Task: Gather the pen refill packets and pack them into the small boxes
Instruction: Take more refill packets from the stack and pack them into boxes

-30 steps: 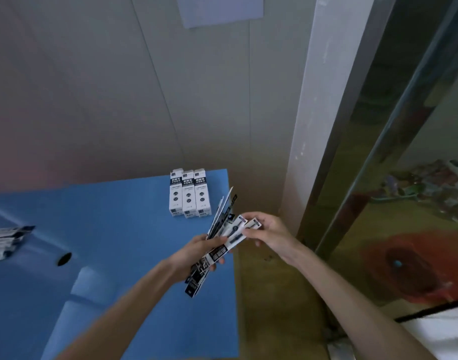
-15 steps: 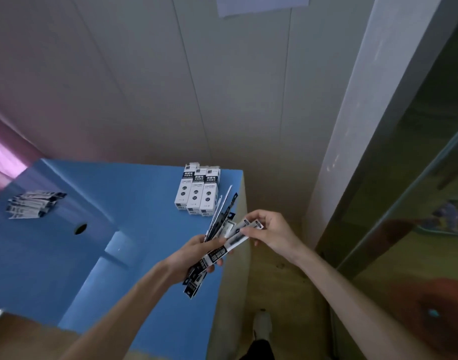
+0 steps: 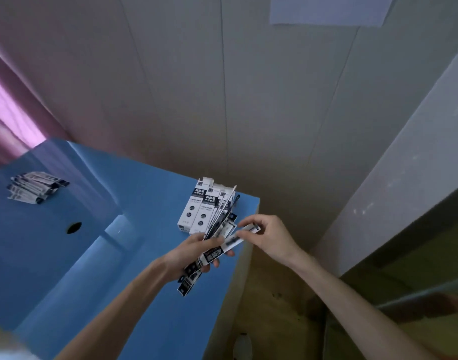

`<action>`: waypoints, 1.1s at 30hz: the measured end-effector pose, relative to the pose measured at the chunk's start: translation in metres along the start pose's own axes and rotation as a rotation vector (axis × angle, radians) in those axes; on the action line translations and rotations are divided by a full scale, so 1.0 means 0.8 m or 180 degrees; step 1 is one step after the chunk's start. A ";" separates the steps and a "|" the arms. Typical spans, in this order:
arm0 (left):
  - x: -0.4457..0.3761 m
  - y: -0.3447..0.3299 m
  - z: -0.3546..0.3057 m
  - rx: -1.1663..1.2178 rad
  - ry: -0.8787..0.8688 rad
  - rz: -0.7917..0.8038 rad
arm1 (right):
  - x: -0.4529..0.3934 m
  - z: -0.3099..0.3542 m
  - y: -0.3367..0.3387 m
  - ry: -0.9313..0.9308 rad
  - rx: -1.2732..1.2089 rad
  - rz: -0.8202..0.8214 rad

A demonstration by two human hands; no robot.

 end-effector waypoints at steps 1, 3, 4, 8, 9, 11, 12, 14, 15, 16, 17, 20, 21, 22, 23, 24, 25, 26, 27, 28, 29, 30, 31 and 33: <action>-0.006 0.008 -0.002 -0.0040 0.0001 -0.0012 | -0.013 0.005 0.001 0.0132 0.0447 0.0071; -0.017 0.027 -0.004 -0.0156 0.0054 -0.0097 | -0.035 0.013 -0.003 0.0394 0.1372 0.0346; -0.019 0.033 -0.007 -0.0178 0.0091 -0.0162 | -0.044 0.013 -0.006 0.0469 0.1664 0.0496; -0.030 0.052 -0.014 -0.0094 0.0289 -0.0561 | -0.083 0.009 -0.017 0.0679 0.1930 0.1056; -0.034 0.056 -0.014 -0.0087 0.0371 -0.0664 | -0.092 0.005 -0.021 0.0640 0.1899 0.1230; -0.046 0.066 -0.013 -0.0088 0.0485 -0.0853 | -0.111 -0.004 -0.028 0.0523 0.1914 0.1558; -0.052 0.070 -0.014 -0.0055 0.0506 -0.0936 | -0.119 -0.009 -0.031 0.0496 0.1966 0.1677; -0.062 0.080 -0.016 -0.0033 0.0550 -0.1081 | -0.134 -0.018 -0.035 0.0506 0.2014 0.1809; -0.066 0.083 -0.018 -0.0030 0.0594 -0.1125 | -0.140 -0.021 -0.036 0.0535 0.2023 0.1862; -0.069 0.084 -0.021 -0.0038 0.0642 -0.1156 | -0.146 -0.023 -0.036 0.0580 0.2032 0.1905; -0.073 0.086 -0.024 -0.0029 0.0686 -0.1175 | -0.153 -0.025 -0.036 0.0632 0.2036 0.1925; -0.085 0.100 -0.029 0.0319 0.0720 -0.1282 | -0.175 -0.031 -0.026 0.0624 0.1932 0.1977; -0.088 0.107 -0.029 0.0509 0.0677 -0.1373 | -0.182 -0.037 -0.021 0.0543 0.1823 0.1974; -0.092 0.116 -0.028 0.0611 0.0636 -0.1532 | -0.190 -0.044 -0.015 0.0428 0.1642 0.1942; -0.094 0.126 -0.026 0.0568 0.0599 -0.1749 | -0.197 -0.051 -0.008 0.0293 0.1394 0.1864; -0.096 0.136 -0.027 0.0426 0.0556 -0.2012 | -0.203 -0.057 -0.002 0.0156 0.1115 0.1739; -0.099 0.146 -0.026 0.0243 0.0502 -0.2300 | -0.209 -0.063 0.003 0.0003 0.0812 0.1587; -0.103 0.151 -0.026 0.0056 0.0437 -0.2545 | -0.214 -0.069 0.008 -0.0182 0.0471 0.1420; -0.108 0.154 -0.027 -0.0172 0.0375 -0.2716 | -0.220 -0.073 0.012 -0.0383 0.0083 0.1249; -0.114 0.154 -0.028 -0.0454 0.0328 -0.2817 | -0.225 -0.076 0.014 -0.0572 -0.0276 0.1073; -0.119 0.151 -0.029 -0.0806 0.0312 -0.2851 | -0.230 -0.078 0.016 -0.0730 -0.0563 0.0902; -0.124 0.145 -0.030 -0.1153 0.0313 -0.2826 | -0.236 -0.079 0.018 -0.0847 -0.0785 0.0752; -0.128 0.138 -0.030 -0.1460 0.0306 -0.2770 | -0.242 -0.079 0.020 -0.0921 -0.0934 0.0630; -0.137 0.126 -0.028 -0.1942 0.0329 -0.2644 | -0.253 -0.077 0.021 -0.0955 -0.1010 0.0441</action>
Point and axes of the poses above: each hand's wrist, its own x-axis away from the middle knuckle, its own y-axis out of the back of the hand, z = x × y, the point moved 5 cm from there along -x, towards the middle knuckle, and after that the axes turned 4 degrees about z, right-handed, at the moved point
